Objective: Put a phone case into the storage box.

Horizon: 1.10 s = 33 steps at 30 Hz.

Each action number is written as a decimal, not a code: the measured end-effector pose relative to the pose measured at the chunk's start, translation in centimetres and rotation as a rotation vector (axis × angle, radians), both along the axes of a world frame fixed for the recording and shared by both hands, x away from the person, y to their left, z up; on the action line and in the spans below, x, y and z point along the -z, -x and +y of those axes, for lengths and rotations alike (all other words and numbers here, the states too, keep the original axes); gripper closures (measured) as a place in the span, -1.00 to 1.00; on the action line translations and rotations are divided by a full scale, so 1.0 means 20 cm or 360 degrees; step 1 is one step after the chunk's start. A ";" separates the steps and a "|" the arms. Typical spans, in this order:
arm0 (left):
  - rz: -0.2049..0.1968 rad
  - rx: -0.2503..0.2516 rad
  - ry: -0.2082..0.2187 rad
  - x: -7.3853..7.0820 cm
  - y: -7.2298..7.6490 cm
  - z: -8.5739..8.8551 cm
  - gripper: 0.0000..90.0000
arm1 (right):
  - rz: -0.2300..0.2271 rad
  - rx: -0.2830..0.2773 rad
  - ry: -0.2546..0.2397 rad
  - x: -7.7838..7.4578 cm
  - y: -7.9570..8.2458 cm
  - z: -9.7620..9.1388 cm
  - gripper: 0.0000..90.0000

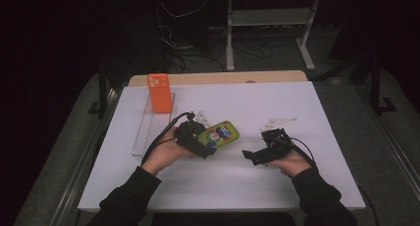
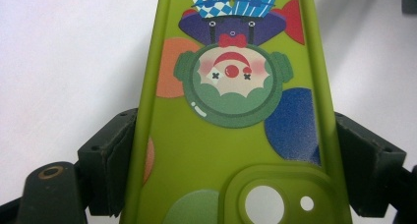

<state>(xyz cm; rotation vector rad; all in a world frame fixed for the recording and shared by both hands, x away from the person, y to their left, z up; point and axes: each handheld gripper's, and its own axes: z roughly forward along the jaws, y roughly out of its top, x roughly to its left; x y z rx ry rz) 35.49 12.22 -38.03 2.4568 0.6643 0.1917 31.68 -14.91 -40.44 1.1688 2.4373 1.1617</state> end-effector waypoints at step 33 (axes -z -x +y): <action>0.0023 0.0000 0.0029 0.00 -0.02 0.02 -0.66 | -0.0494 -0.0128 0.0368 0.06 0.07 0.11 -1.00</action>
